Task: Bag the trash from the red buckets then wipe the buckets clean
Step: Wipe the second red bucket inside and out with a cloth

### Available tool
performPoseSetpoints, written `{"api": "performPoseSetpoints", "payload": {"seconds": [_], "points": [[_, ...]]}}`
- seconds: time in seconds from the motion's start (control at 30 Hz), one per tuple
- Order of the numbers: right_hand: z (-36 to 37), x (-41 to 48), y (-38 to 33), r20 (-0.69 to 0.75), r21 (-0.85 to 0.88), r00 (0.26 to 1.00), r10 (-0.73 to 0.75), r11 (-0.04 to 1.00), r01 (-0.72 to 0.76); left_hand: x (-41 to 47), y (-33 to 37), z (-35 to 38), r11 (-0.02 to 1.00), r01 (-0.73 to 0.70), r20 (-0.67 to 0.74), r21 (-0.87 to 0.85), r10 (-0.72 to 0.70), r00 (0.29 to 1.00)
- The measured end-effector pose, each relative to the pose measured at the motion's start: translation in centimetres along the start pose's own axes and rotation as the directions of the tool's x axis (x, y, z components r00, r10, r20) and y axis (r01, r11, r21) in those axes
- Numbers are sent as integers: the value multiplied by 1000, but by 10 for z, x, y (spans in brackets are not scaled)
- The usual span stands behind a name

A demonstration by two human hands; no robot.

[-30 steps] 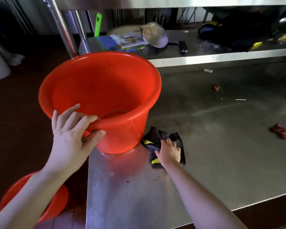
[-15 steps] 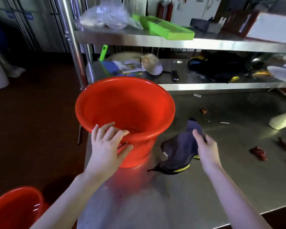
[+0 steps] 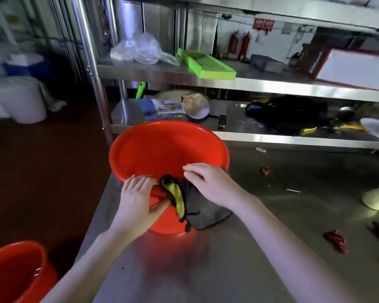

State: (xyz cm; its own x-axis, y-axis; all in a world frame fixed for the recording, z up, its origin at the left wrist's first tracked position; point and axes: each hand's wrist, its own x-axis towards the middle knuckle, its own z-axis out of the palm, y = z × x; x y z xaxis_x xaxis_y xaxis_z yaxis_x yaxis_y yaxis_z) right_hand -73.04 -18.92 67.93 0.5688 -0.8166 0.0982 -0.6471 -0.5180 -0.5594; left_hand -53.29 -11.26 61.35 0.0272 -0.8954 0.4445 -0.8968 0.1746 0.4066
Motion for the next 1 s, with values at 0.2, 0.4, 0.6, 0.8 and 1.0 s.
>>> {"api": "performPoseSetpoints", "payload": {"seconds": [0.2, 0.4, 0.6, 0.8, 1.0], "points": [[52, -1, -3, -137, -478, 953, -270, 861, 175, 6, -2, -1, 991, 46, -55, -127, -53, 997], [62, 9, 21, -427, -458, 815, -392, 871, 179, 15, -3, 8, 995, 78, -134, -56, -85, 987], [-13, 30, 92, -176, -358, 931, -320, 902, 242, 26, -29, -2, 986, 123, -106, -116, -135, 985], [3, 34, 79, -331, -276, 932, -148, 960, 55, 36, -49, -3, 991, 123, -221, -60, -134, 966], [105, 11, -33, -602, -290, 791, -109, 953, -89, 36, -55, 4, 995, 99, -287, -1, -95, 953]]}}
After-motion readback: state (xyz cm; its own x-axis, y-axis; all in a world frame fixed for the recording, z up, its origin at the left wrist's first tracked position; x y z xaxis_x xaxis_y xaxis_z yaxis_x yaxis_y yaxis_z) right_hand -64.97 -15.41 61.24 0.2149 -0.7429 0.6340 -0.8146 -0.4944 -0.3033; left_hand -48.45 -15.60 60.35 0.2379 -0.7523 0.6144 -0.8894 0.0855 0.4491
